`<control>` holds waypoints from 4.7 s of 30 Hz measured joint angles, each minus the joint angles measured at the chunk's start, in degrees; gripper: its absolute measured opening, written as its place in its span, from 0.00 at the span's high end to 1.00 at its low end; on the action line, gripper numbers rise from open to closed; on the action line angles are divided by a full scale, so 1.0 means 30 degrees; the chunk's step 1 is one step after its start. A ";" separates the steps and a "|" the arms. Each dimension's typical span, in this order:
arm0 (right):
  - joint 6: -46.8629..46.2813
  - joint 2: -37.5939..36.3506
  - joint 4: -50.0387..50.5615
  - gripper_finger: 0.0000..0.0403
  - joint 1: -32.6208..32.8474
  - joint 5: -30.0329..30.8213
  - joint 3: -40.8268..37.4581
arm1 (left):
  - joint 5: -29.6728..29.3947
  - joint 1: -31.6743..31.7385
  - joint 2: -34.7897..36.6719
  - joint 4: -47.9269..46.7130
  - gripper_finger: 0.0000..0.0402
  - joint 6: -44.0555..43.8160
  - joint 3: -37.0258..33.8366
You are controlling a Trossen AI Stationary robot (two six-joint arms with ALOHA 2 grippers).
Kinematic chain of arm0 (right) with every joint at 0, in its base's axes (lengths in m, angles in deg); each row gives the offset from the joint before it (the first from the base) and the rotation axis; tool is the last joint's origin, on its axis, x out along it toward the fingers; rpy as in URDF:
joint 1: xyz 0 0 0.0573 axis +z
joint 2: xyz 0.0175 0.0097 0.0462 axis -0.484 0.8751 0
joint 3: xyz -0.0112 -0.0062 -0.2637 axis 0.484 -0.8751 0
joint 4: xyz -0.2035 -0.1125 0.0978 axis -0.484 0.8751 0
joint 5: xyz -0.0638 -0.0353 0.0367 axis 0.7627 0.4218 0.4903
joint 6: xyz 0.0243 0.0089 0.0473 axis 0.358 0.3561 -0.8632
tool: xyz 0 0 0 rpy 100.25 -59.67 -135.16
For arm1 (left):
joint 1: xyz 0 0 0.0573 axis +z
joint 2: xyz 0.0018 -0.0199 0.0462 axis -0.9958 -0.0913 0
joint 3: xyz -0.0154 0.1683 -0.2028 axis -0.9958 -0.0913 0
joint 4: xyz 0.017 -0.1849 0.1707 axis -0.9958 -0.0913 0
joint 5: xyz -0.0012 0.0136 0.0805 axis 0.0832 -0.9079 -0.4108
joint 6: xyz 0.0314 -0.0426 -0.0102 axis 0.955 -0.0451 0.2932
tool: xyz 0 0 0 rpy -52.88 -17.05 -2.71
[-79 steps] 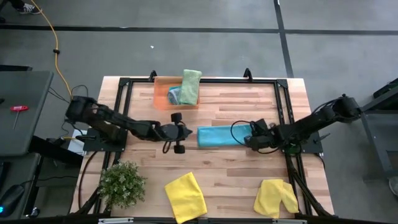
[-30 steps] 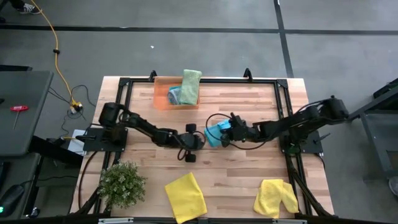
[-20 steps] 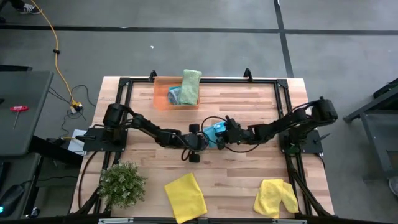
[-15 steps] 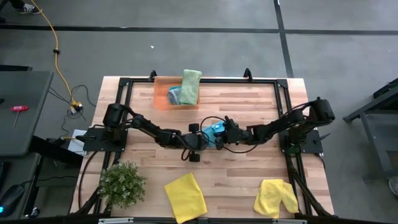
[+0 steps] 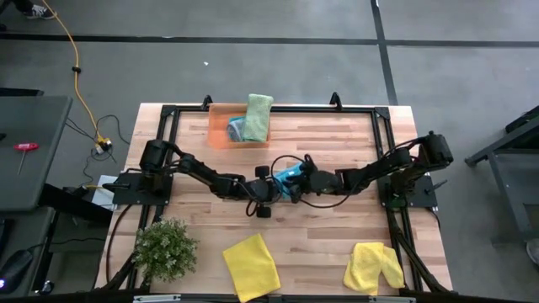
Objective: Fold microfiber towels
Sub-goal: Put the blue microfiber cloth into the orange bin
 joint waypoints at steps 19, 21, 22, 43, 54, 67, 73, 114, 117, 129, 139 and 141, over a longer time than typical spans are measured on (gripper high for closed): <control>0.7243 -0.5699 1.1842 0.61 -0.0016 0.3092 -0.0310 | 0.0000 -0.0022 0.0015 0.0069 1.00 -0.0003 0.0000; 0.6665 -0.5412 1.2153 0.65 -0.0127 0.3058 -0.0743 | 0.0000 -0.0022 0.0015 0.0095 1.00 -0.0003 0.0000; 0.6111 -0.5315 1.2170 0.67 -0.0198 0.3024 -0.0959 | 0.0000 -0.0022 0.0015 0.0124 1.00 -0.0003 0.0000; 0.1350 -0.4465 1.0588 0.29 -0.5906 -0.5638 -0.1829 | 0.0153 -0.0022 0.0022 0.0144 1.00 -0.0010 0.0000; -0.0061 -0.1369 0.7191 0.29 -0.4848 -0.6768 -0.1756 | 0.0153 -0.0022 0.0029 0.0117 1.00 -0.0017 0.0000; 0.2044 -0.1248 0.8391 0.86 -0.4357 -0.4590 -0.1791 | -0.4369 -0.1223 0.5460 -0.6283 1.00 0.0095 -0.0007; 0.4691 -0.1305 1.0305 0.95 -0.4322 -0.5025 -0.0312 | -0.7893 -0.3471 1.1385 -0.8663 1.00 0.0068 0.0002; 2.8081 1.5241 1.9373 1.00 -0.8765 -0.8380 3.2249 | -2.4006 -1.4476 1.6620 -0.7141 1.00 0.0792 -0.0007; 2.8357 1.5358 1.8155 1.00 -0.9235 -0.7866 3.1322 | -2.4006 -1.4600 1.6611 -0.7074 1.00 0.0795 -0.0007; 2.7214 1.5358 2.0248 1.00 -1.0310 -0.6450 3.0447 | -2.3678 -1.3857 1.6619 -0.6980 1.00 0.0796 -0.0007; 2.5366 1.5358 2.0225 0.89 -1.0397 -0.5102 3.0447 | -2.3635 -1.3857 1.6619 -0.6994 1.00 0.0799 -0.0007; 2.5357 1.5358 2.0207 0.85 -1.0397 -0.5018 3.0447 | -2.3628 -1.3857 1.6619 -0.6994 1.00 0.0799 -0.0007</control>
